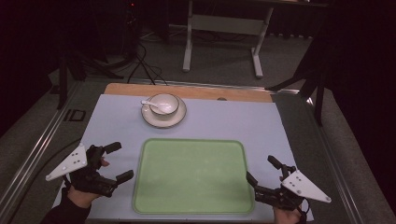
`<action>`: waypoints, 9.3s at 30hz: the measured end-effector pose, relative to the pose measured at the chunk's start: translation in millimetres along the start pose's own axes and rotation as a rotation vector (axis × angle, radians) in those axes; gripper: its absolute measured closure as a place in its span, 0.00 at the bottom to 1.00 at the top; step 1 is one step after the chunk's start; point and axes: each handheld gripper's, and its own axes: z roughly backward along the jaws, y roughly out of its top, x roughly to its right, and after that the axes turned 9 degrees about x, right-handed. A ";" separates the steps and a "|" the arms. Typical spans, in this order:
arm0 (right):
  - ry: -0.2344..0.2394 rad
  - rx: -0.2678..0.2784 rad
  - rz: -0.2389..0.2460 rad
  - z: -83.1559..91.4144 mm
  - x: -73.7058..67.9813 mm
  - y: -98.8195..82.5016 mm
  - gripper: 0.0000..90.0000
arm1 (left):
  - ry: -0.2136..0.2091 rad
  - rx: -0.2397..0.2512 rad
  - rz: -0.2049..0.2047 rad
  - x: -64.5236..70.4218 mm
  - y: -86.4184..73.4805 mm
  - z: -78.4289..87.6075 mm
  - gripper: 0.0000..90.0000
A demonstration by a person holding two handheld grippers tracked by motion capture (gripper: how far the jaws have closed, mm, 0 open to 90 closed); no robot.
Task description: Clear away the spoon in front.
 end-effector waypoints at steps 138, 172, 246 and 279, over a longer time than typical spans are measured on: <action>0.034 -0.019 -0.040 -0.7 1.5 -3.1 0.15 | 0.467 -0.042 0.364 -168.5 16.2 -164.3 0.95; 0.030 -0.013 -0.023 -1.3 -1.1 -1.5 0.15 | 0.229 -0.253 0.321 -89.2 71.3 -133.2 0.95; 0.067 -0.048 -0.023 -7.6 -2.2 -4.5 0.15 | -0.123 -0.683 0.447 -23.7 -53.4 -165.9 0.84; 0.103 -0.063 -0.034 -10.3 -3.8 -5.8 0.15 | 0.088 -0.642 0.404 -41.4 -106.4 -178.0 0.61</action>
